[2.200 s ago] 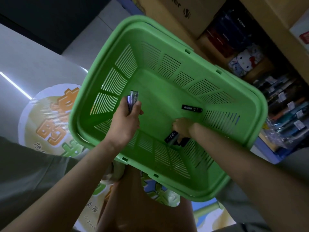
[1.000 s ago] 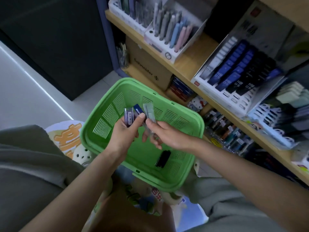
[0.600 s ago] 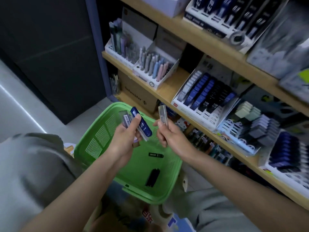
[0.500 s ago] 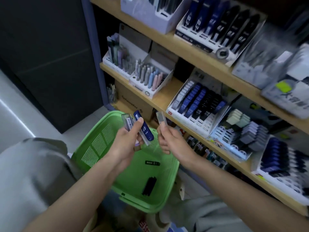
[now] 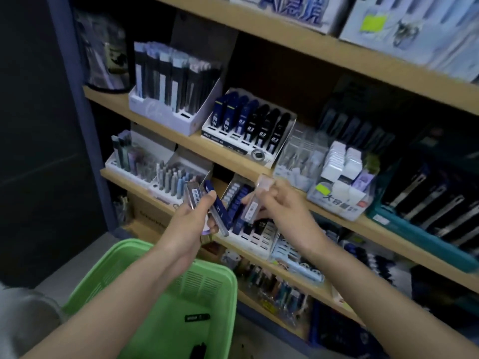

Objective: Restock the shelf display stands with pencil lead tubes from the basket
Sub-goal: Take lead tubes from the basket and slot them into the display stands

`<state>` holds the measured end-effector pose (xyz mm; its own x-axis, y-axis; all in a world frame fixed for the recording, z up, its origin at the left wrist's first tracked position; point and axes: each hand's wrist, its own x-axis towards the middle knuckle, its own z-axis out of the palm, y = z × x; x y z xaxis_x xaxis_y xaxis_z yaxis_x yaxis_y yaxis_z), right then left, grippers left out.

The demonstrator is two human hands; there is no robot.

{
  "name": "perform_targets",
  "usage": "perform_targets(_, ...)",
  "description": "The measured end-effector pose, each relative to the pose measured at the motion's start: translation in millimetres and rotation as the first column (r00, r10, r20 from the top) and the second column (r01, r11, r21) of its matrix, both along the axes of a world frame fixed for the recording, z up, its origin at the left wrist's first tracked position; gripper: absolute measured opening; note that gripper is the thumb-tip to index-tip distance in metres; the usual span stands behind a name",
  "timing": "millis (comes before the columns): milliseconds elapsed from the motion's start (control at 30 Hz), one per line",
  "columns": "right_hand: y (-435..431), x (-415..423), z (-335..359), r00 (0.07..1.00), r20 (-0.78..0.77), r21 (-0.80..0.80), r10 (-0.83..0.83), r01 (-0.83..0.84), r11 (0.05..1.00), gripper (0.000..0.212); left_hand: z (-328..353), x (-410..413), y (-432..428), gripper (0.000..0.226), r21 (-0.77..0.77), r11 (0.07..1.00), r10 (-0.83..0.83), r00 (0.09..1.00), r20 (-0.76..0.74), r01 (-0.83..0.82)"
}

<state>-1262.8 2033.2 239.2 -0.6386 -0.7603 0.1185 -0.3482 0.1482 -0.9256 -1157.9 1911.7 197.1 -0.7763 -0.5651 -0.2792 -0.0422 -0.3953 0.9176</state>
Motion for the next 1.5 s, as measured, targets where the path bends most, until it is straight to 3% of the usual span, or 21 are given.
perform_targets(67,8,-11,20,0.995,-0.064,-0.062,-0.078,0.074,0.995,0.003,9,-8,0,0.033,-0.02,0.999,-0.03,0.999,-0.02,0.03)
perform_targets(133,16,-24,37,0.96,-0.219,-0.107,-0.175,0.155,0.982,0.01,15,-14,2,0.036,-0.048,0.998,-0.05,0.998,-0.029,0.048)
perform_targets(267,28,-49,64,0.821,-0.437,-0.19,-0.367,0.315,0.93,0.016,20,-25,4,0.034,-0.082,0.995,-0.07,0.996,-0.057,0.065)
perform_targets(367,34,-65,73,0.739,-0.536,-0.171,-0.408,0.378,0.91,0.015,21,-34,9,0.033,-0.068,0.996,-0.058,0.997,-0.058,0.054)
perform_targets(767,37,-96,89,0.745,-0.596,0.057,-0.301,0.413,0.909,0.019,27,-52,23,0.037,-0.107,0.988,-0.117,0.992,-0.055,0.11)
perform_targets(933,36,-100,95,0.777,-0.619,0.228,-0.115,0.318,0.92,0.015,26,-55,23,0.034,-0.111,0.985,-0.138,0.99,-0.041,0.132)
perform_targets(1133,28,-103,99,0.778,-0.627,0.379,-0.017,0.324,0.867,0.014,27,-57,25,0.033,-0.105,0.986,-0.136,0.99,-0.027,0.132)
perform_targets(1300,21,-106,103,0.705,-0.709,0.449,0.027,0.422,0.788,0.018,27,-61,24,0.036,-0.112,0.985,-0.134,0.99,-0.045,0.128)
perform_targets(1500,18,-105,102,0.645,-0.763,0.436,0.039,0.469,0.768,0.02,22,-62,22,0.035,-0.14,0.979,-0.158,0.986,-0.058,0.148)
